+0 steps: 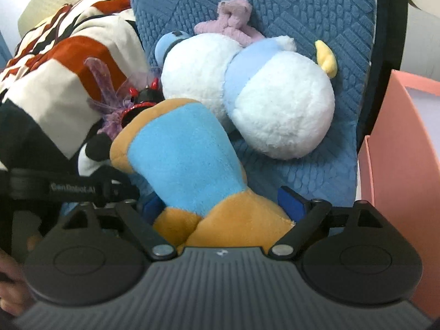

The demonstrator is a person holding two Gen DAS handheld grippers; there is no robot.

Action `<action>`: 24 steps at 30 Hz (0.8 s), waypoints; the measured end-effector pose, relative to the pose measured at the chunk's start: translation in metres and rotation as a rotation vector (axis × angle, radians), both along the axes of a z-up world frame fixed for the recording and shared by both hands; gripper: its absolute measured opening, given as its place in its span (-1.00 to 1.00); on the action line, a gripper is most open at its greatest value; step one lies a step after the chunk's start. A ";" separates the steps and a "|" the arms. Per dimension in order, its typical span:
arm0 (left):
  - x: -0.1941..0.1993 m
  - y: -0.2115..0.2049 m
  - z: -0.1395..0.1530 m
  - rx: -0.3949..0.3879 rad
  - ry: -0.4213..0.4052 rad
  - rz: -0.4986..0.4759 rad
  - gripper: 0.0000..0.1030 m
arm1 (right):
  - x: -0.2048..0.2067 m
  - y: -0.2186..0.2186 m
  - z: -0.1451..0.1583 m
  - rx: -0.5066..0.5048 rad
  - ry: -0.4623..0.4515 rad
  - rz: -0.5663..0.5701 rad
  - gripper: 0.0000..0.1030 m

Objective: Organize objects
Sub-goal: 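Lift and carry the panda with the left tool while the right tool carries the dog to the box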

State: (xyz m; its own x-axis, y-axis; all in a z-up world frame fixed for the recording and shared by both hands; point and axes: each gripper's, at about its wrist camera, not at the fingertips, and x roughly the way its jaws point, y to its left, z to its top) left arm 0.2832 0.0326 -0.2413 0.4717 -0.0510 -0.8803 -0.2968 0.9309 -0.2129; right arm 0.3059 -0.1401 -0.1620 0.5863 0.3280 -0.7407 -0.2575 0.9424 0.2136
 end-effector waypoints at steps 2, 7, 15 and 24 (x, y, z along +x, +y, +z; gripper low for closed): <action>0.001 0.001 0.001 -0.004 -0.003 0.007 0.27 | -0.001 0.002 0.000 -0.003 0.001 0.012 0.68; 0.001 0.000 0.001 -0.002 -0.012 0.006 0.29 | -0.007 0.006 0.009 -0.002 -0.016 0.010 0.29; -0.004 -0.003 0.004 -0.003 -0.020 0.000 0.39 | -0.020 -0.002 0.032 0.040 -0.055 -0.089 0.02; -0.003 0.005 0.000 -0.053 -0.014 0.026 0.17 | -0.022 0.003 0.022 0.008 -0.064 -0.086 0.05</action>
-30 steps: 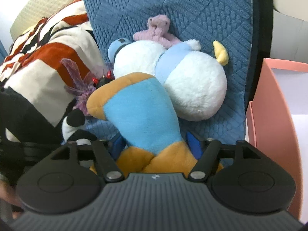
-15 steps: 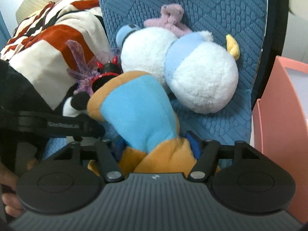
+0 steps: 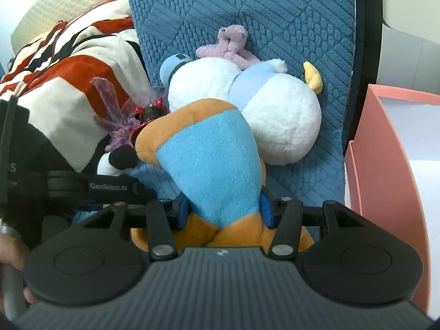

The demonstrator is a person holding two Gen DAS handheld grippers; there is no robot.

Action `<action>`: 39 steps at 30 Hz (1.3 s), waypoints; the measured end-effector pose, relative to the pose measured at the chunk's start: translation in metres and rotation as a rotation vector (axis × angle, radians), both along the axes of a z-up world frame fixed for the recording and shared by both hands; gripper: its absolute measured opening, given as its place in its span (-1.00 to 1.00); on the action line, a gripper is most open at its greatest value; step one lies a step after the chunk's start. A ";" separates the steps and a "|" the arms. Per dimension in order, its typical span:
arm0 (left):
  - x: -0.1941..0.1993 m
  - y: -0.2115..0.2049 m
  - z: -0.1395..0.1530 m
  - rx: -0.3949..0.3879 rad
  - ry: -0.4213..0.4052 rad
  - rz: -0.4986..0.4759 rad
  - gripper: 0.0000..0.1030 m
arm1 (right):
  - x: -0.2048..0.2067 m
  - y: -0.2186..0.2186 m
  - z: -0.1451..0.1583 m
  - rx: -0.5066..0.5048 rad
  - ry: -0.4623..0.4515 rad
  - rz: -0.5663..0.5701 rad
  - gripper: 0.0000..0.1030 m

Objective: Organize objects
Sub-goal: 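Lift and carry the panda with the left tool while the right tool carries the dog to the box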

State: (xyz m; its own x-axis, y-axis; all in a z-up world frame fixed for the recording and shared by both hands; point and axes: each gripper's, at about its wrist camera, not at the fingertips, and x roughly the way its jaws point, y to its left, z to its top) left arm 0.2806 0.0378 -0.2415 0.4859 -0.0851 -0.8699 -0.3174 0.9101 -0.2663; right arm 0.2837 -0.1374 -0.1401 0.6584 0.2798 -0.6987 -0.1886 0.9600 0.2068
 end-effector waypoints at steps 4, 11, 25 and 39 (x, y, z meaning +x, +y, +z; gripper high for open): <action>-0.003 0.002 0.001 -0.036 -0.004 0.004 0.17 | 0.006 -0.008 -0.015 -0.011 0.005 -0.017 0.24; -0.009 -0.004 0.006 -0.039 -0.005 -0.020 0.17 | 0.014 -0.004 -0.028 0.013 0.051 0.071 0.28; -0.061 -0.028 0.029 -0.064 -0.032 -0.107 0.17 | -0.015 -0.021 0.017 0.073 0.077 -0.029 -0.04; -0.099 -0.043 0.098 -0.084 -0.104 -0.143 0.16 | -0.073 -0.052 0.059 0.138 0.138 -0.121 -0.04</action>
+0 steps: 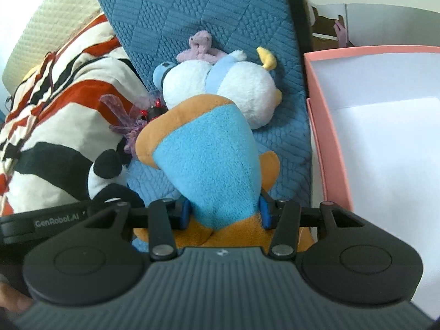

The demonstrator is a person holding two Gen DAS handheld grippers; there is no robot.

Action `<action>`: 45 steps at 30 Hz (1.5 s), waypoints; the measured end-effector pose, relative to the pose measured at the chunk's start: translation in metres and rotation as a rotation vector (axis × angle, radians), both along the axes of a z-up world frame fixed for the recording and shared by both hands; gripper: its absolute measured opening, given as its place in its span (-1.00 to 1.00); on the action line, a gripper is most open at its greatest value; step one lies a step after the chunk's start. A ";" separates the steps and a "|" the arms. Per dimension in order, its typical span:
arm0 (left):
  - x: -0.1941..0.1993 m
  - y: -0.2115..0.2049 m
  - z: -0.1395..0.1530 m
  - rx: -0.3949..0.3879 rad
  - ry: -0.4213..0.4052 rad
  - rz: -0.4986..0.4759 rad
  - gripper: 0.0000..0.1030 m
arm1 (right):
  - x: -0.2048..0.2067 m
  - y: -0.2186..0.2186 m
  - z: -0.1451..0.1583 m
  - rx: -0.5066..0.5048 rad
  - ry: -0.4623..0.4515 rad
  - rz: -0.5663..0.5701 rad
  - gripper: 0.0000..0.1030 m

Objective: Organize objects
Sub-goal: 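Lift and carry the panda with the left tool while the right tool carries the dog to the box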

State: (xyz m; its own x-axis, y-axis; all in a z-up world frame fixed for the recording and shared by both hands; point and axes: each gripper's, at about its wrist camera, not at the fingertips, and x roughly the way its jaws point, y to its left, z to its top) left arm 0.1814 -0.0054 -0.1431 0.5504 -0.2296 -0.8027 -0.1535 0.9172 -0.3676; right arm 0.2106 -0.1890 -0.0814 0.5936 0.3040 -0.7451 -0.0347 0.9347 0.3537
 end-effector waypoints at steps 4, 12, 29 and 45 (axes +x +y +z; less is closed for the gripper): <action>-0.004 -0.014 0.023 0.017 -0.015 -0.010 0.17 | -0.012 -0.003 0.019 0.005 -0.014 0.029 -0.03; -0.003 -0.050 0.069 0.021 -0.041 -0.036 0.17 | -0.021 -0.030 0.062 0.018 -0.065 0.039 -0.03; 0.016 -0.148 0.137 0.017 -0.109 -0.141 0.17 | -0.021 -0.118 0.118 0.046 -0.135 -0.061 -0.01; 0.053 -0.238 0.106 0.042 -0.105 -0.210 0.17 | -0.006 -0.200 0.082 0.005 -0.099 -0.112 0.00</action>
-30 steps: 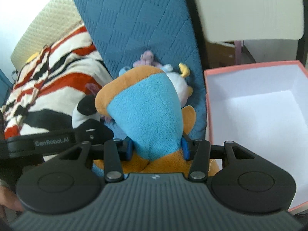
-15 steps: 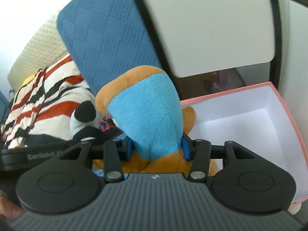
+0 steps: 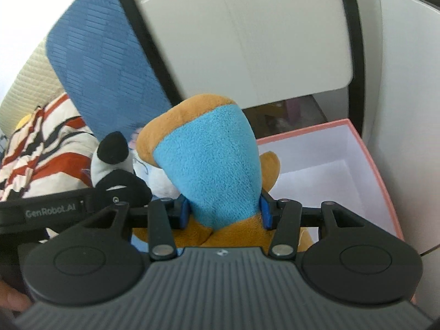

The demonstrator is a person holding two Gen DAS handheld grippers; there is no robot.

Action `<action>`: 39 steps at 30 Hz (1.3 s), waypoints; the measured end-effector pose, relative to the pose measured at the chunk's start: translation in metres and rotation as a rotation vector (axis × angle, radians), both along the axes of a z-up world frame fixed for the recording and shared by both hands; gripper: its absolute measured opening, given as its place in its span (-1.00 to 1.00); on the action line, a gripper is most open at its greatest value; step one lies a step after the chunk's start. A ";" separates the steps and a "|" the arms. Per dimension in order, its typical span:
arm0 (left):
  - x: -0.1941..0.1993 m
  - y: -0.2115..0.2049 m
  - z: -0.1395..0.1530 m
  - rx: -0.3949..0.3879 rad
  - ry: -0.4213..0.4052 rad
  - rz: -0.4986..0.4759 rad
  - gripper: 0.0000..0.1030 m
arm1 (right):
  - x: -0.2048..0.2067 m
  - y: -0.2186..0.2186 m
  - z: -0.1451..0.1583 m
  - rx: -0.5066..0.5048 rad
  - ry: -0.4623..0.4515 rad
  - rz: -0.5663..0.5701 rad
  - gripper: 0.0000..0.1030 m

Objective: Organize objects
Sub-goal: 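Lift and carry the panda with the left tool while the right tool carries the dog to the box, then open the left tool over the box while the right tool releases the dog inside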

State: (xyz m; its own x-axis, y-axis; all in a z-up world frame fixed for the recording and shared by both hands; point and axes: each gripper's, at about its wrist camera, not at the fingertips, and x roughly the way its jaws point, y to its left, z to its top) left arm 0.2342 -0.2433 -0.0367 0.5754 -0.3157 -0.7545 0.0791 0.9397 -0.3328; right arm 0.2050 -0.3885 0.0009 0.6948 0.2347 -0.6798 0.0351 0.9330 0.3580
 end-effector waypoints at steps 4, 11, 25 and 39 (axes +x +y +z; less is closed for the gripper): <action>0.007 -0.016 -0.020 0.011 0.036 -0.016 0.17 | 0.012 -0.017 -0.020 -0.004 0.038 -0.026 0.00; 0.014 -0.033 -0.050 0.026 0.106 -0.029 0.17 | 0.021 -0.040 -0.069 -0.009 0.137 -0.059 0.00; 0.025 -0.042 -0.075 0.044 0.161 -0.065 0.17 | 0.033 -0.060 -0.113 -0.045 0.229 -0.102 0.03; 0.009 -0.024 -0.038 0.016 0.085 -0.080 0.75 | 0.016 -0.056 -0.081 -0.080 0.167 -0.118 1.00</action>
State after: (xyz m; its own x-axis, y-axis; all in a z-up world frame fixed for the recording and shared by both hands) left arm 0.2436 -0.2675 -0.0748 0.4827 -0.3454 -0.8048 0.1264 0.9368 -0.3263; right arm 0.2211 -0.4441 -0.0798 0.5902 0.0992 -0.8012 0.1980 0.9443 0.2628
